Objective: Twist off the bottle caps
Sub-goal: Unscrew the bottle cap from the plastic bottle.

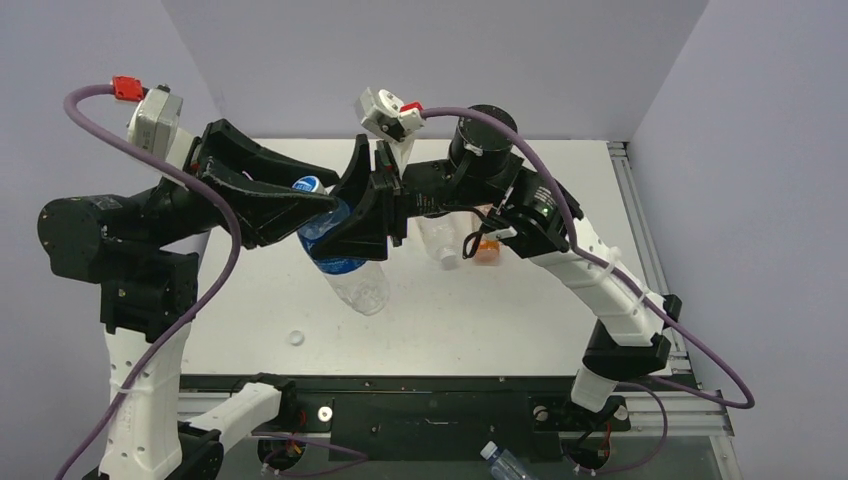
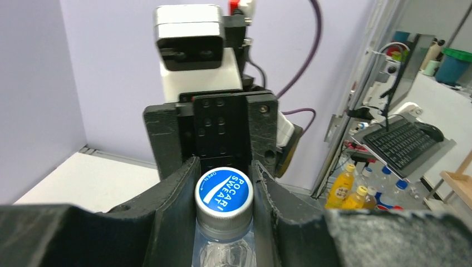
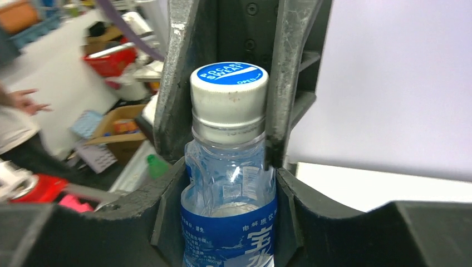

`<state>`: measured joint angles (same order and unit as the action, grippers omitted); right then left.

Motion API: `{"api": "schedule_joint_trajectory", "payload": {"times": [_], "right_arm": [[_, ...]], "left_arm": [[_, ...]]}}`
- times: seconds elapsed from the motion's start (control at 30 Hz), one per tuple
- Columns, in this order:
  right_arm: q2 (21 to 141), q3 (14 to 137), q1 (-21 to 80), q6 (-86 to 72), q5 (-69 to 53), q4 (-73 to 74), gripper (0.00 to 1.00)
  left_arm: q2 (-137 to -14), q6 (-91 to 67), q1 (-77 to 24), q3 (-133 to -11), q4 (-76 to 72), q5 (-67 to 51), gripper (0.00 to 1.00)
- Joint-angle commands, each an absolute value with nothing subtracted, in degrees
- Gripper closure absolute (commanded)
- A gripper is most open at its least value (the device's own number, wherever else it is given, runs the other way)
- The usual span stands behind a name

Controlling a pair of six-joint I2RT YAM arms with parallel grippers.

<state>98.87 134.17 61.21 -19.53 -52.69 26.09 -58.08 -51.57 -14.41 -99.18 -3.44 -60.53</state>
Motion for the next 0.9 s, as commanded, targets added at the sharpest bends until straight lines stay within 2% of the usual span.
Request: {"api": "schedule_joint_trajectory", "payload": {"times": [0.0,0.07,0.2,0.33,0.4,0.57,0.73,0.87], "right_arm": [[96.78,131.75,59.70,-8.66,-27.50,36.13,1.00],[95.62,131.52,61.26,-6.86,-19.12,36.71,1.00],[95.79,133.57,68.84,-1.33,8.78,38.48,1.00],[100.92,139.85,77.61,4.57,33.79,40.40,1.00],[102.97,140.78,81.50,8.06,45.62,38.54,1.00],[107.26,138.38,88.84,24.98,65.52,23.61,1.00],[112.53,136.53,91.78,46.59,74.59,0.45,1.00],[113.47,135.91,92.53,50.96,75.35,-3.57,1.00]], "left_arm": [[-56.40,-48.47,-13.91,-103.00,-0.65,-57.27,1.00],[-55.94,-45.17,-13.42,-103.01,3.56,-54.65,1.00],[-55.69,-37.99,-13.23,-103.73,11.34,-48.63,1.00],[-55.81,-31.74,-13.22,-104.75,18.10,-41.86,1.00],[-55.92,-28.29,-13.23,-105.09,20.71,-38.74,1.00],[-57.65,-23.62,-13.24,-107.78,29.61,-27.93,1.00],[-58.91,-20.53,-13.34,-109.84,34.72,-16.44,1.00],[-59.02,-20.71,-13.32,-109.48,35.97,-14.14,1.00]]}}
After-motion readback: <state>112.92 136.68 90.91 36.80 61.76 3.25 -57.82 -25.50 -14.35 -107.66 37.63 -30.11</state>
